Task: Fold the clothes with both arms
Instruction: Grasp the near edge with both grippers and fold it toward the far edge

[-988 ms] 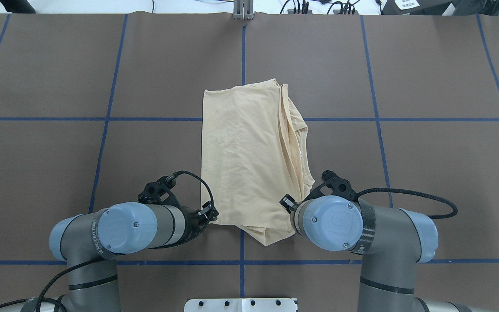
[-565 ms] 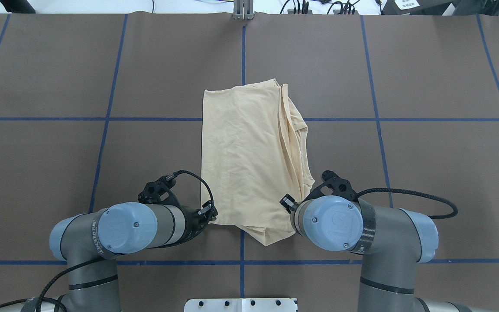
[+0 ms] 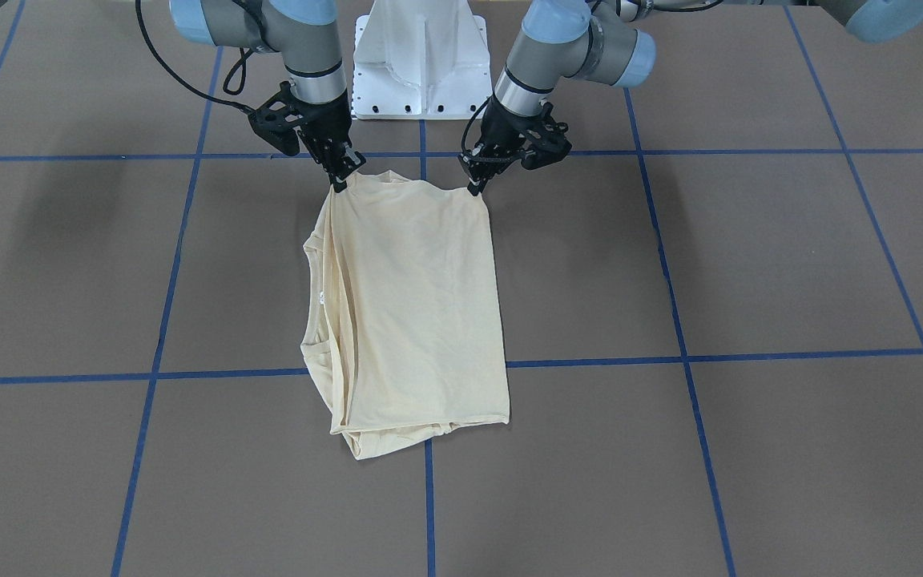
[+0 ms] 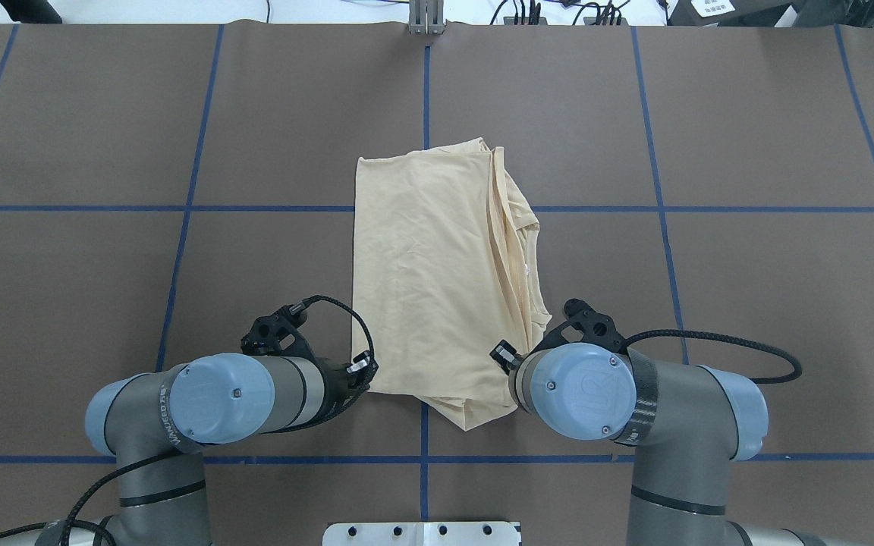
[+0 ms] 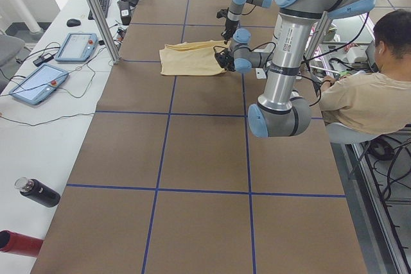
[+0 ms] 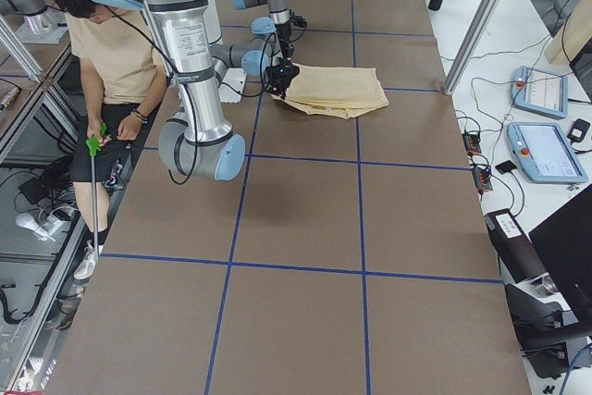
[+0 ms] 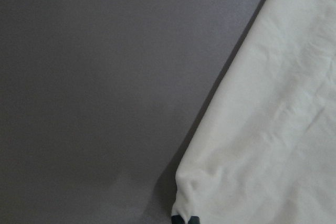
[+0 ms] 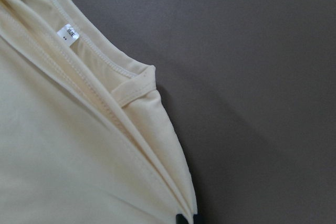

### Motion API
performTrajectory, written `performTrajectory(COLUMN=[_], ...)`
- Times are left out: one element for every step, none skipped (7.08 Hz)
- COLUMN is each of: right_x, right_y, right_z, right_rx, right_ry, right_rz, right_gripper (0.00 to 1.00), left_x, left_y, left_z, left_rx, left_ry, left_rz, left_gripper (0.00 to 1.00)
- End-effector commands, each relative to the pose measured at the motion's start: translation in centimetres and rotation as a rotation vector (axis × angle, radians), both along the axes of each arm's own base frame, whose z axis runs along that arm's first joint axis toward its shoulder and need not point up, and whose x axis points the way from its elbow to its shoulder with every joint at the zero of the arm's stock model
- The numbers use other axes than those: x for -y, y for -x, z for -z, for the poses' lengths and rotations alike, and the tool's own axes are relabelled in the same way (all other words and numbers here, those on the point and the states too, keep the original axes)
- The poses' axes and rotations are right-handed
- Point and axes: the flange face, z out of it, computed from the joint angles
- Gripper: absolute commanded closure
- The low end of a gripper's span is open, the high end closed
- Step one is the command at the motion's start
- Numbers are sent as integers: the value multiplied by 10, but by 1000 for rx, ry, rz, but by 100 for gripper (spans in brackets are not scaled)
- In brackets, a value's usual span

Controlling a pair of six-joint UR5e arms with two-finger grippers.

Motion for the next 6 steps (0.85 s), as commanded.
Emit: performTrajectory(right_x=[-47, -71, -76, -72, -42, 19], right_y=[-28, -41, -66, -81, -100, -106], right_z=[1, 10, 20, 34, 44, 43], right_rx=[48, 86, 128, 166, 195, 195], right_ry=[50, 85, 118, 115, 126, 195], right_rz=[8, 22, -1, -14, -61, -104], right_gripper=[100, 100, 100, 100, 100, 100], left_x=[-38, -56, -64, -66, -38, -3], left_y=[24, 33, 56, 59, 72, 86], left_z=[38, 51, 70, 73, 75, 77], left_rx=[10, 4, -52, -63, -70, -73], left_ry=[23, 35, 58, 75, 72, 60], left_rz=[-76, -124, -145, -144, -86, -20], left_gripper=[100, 100, 100, 100, 100, 100])
